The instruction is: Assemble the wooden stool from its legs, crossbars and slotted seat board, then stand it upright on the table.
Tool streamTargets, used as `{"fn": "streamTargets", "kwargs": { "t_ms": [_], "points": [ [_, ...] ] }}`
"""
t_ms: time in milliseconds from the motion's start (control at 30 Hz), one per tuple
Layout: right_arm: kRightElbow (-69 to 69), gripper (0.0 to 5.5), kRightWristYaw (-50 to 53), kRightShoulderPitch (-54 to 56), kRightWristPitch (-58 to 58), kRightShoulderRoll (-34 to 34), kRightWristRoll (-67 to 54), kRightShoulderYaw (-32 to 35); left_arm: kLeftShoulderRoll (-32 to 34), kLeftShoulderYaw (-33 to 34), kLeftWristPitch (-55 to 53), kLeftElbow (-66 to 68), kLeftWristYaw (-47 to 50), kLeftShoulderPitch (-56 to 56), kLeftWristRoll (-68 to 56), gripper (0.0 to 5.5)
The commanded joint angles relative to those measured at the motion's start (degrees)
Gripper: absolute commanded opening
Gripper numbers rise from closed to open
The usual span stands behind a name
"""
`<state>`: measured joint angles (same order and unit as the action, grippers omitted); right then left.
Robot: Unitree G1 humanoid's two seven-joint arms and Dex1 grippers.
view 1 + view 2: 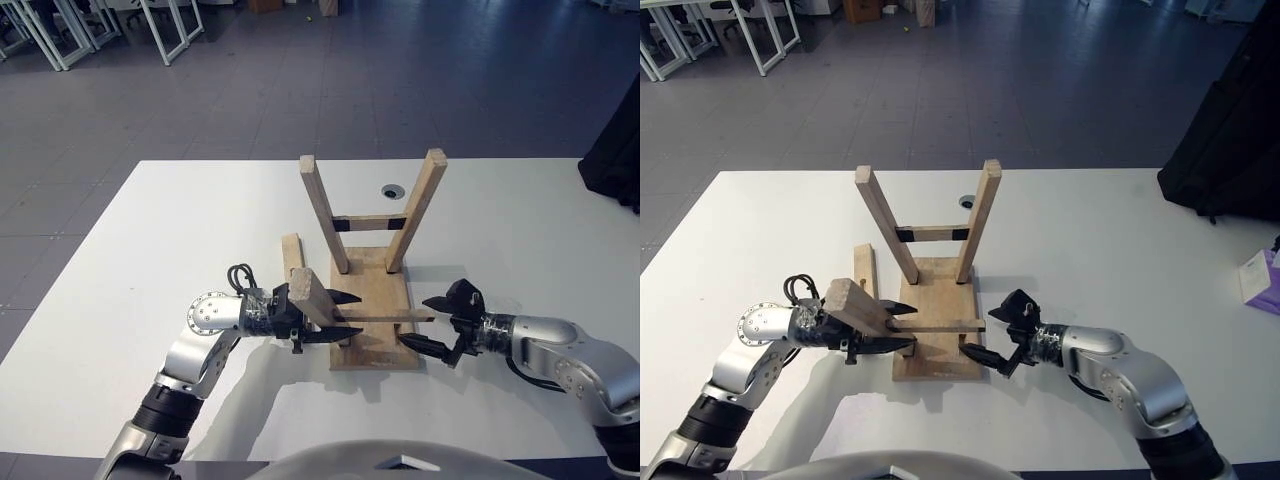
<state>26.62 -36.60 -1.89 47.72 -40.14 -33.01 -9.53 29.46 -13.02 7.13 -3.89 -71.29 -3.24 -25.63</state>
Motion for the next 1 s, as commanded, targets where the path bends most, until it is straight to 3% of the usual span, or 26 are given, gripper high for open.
{"fn": "streamTargets", "kwargs": {
  "t_ms": [33, 333, 367, 533, 833, 1000],
  "points": [
    [-0.19, 5.49, 0.31, -0.33, -0.32, 0.47, 1.81, -0.37, 1.54, -0.54, 2.99, 6.75, 1.22, -0.67, 7.18, 2.04],
    [-0.54, 5.49, 0.21, -0.25, -0.13, 1.80, 3.86, -0.52, 1.49, -0.73, 2.97, 8.83, -0.93, -6.91, 3.19, 2.04],
    [-0.48, 5.50, 0.10, -0.27, -0.10, 1.87, 4.02, -0.51, 1.37, -0.37, 2.25, 8.24, -0.99, -7.38, 2.26, 2.41],
    [-0.27, 5.50, -0.03, -0.58, 0.07, 1.94, 4.39, -0.35, 1.77, 1.54, -0.60, 7.56, -2.03, -10.54, 0.64, 3.16],
    [0.48, 5.50, 0.78, -2.10, -0.04, 2.32, 4.72, 0.18, 9.25, 0.93, -2.90, 6.90, -9.81, -7.88, 3.33, 4.71],
    [0.92, 5.50, 1.14, -2.85, -0.13, 2.31, 4.75, 0.53, 11.14, 4.85, -2.67, 7.00, -6.87, -5.22, 4.25, 5.49]
  ]
}}
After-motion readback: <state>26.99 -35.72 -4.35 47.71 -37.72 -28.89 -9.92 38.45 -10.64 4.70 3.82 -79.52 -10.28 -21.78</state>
